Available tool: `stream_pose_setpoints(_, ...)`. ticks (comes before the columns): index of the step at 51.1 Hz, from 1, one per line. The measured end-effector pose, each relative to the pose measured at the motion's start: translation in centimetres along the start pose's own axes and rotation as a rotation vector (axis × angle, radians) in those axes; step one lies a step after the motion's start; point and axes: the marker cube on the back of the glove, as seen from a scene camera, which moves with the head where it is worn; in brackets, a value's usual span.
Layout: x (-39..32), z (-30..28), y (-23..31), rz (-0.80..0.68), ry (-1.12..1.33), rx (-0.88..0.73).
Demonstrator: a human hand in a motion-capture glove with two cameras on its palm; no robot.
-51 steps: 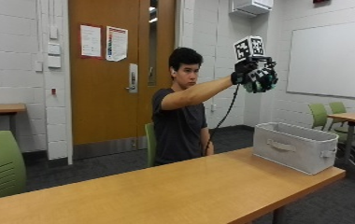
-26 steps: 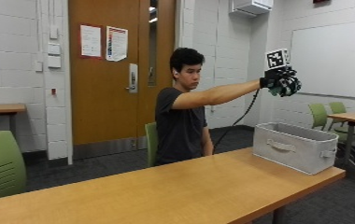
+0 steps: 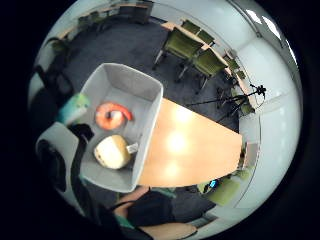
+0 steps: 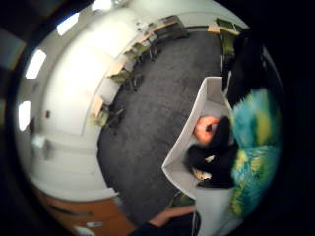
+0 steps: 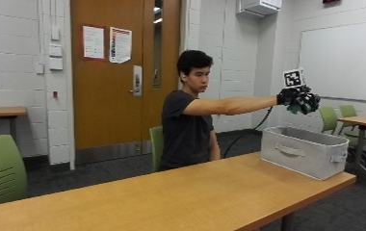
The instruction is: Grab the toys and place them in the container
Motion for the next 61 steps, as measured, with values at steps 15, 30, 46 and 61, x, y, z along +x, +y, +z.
stream_pose_setpoints(15,-2.4,2.1,1.1,0.034,-0.043,-0.125)
stream_pose_setpoints(30,0.2,-0.1,5.8,-0.029,0.057,-0.097)
stream_pose_setpoints(46,15.5,-3.1,13.5,0.282,0.205,-0.061)
stream_pose_setpoints(61,23.0,-2.7,19.9,0.367,0.22,-0.061)
